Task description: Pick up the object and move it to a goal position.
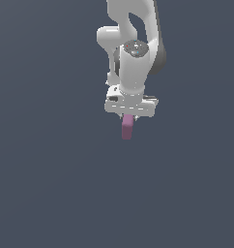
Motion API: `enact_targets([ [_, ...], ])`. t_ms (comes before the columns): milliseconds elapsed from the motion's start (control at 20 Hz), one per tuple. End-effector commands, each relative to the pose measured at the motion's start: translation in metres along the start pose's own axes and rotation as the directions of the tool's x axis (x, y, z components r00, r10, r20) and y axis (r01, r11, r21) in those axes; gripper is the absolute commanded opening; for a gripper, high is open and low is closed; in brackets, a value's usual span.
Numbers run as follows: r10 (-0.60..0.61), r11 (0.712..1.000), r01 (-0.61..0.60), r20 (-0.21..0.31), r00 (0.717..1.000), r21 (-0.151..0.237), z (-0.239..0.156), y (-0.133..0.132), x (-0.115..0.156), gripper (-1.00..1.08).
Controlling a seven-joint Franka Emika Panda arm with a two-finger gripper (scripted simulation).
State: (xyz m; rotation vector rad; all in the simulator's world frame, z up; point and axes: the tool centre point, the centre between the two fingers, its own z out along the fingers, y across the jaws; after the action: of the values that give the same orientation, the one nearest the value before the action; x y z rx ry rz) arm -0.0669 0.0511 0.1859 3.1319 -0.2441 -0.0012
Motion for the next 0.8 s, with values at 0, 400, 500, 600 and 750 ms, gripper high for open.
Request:
enact_targets([
  [0, 0.000, 1.000, 0.000, -0.001, 1.000, 0.000, -0.025, 0.001, 0.006, -1.00],
  [400, 0.000, 1.000, 0.000, -0.001, 1.000, 0.000, -0.105, 0.004, 0.026, -1.00],
  [500, 0.000, 1.000, 0.000, -0.001, 1.000, 0.000, -0.125, 0.005, 0.031, -1.00],
  [600, 0.000, 1.000, 0.000, -0.001, 1.000, 0.000, -0.145, 0.006, 0.037, -1.00],
  [750, 0.000, 1.000, 0.000, -0.001, 1.000, 0.000, -0.171, 0.007, 0.044, -1.00],
])
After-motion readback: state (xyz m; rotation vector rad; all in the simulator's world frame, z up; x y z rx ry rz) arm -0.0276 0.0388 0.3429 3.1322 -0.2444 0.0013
